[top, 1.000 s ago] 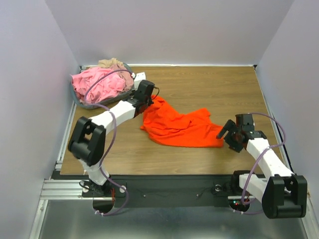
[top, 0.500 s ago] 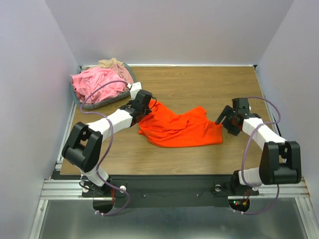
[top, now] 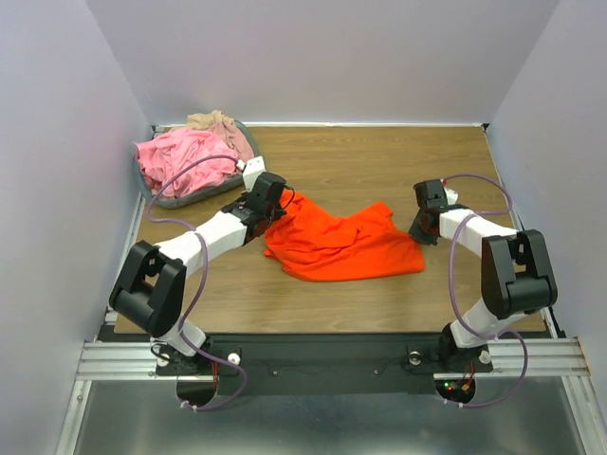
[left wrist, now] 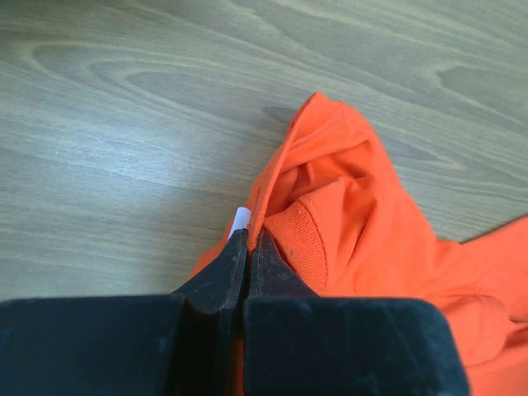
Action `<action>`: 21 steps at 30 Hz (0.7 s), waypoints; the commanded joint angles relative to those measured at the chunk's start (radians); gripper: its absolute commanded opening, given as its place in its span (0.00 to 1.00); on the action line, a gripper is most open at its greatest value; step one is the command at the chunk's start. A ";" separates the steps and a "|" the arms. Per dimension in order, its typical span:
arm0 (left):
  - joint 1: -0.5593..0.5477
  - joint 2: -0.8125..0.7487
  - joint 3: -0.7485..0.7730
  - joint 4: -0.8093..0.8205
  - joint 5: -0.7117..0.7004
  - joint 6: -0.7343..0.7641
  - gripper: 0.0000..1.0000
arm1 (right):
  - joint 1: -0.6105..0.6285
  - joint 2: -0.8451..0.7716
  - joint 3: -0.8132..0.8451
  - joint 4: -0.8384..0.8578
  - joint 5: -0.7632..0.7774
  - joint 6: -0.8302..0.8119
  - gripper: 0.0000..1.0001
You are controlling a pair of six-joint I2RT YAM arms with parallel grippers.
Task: Fold and stack the t-shirts
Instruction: Flatten the tshirt out
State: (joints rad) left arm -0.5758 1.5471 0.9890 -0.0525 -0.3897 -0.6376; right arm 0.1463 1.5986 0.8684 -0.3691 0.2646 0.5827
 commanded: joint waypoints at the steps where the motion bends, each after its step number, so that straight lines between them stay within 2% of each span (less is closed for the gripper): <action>1: -0.002 -0.122 0.008 -0.021 -0.024 0.003 0.00 | 0.019 0.014 0.006 0.076 0.060 0.014 0.08; 2: -0.002 -0.140 0.010 -0.027 -0.024 0.006 0.00 | 0.019 -0.014 0.010 0.076 0.068 0.009 0.00; 6: -0.002 -0.269 0.017 -0.047 -0.012 0.016 0.00 | 0.019 -0.196 0.037 0.059 0.111 -0.029 0.00; 9: -0.002 -0.421 0.031 -0.081 0.012 0.003 0.00 | 0.019 -0.360 0.107 -0.023 0.146 -0.049 0.00; 13: -0.006 -0.571 0.085 -0.116 0.043 0.007 0.00 | 0.019 -0.561 0.260 -0.099 0.162 -0.075 0.00; 21: -0.009 -0.777 0.347 -0.237 -0.008 0.026 0.00 | 0.019 -0.718 0.625 -0.241 0.216 -0.139 0.00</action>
State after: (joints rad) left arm -0.5816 0.8436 1.2015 -0.2768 -0.3676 -0.6350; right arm 0.1589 0.9176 1.3560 -0.5289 0.4221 0.4889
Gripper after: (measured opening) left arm 0.062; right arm 0.023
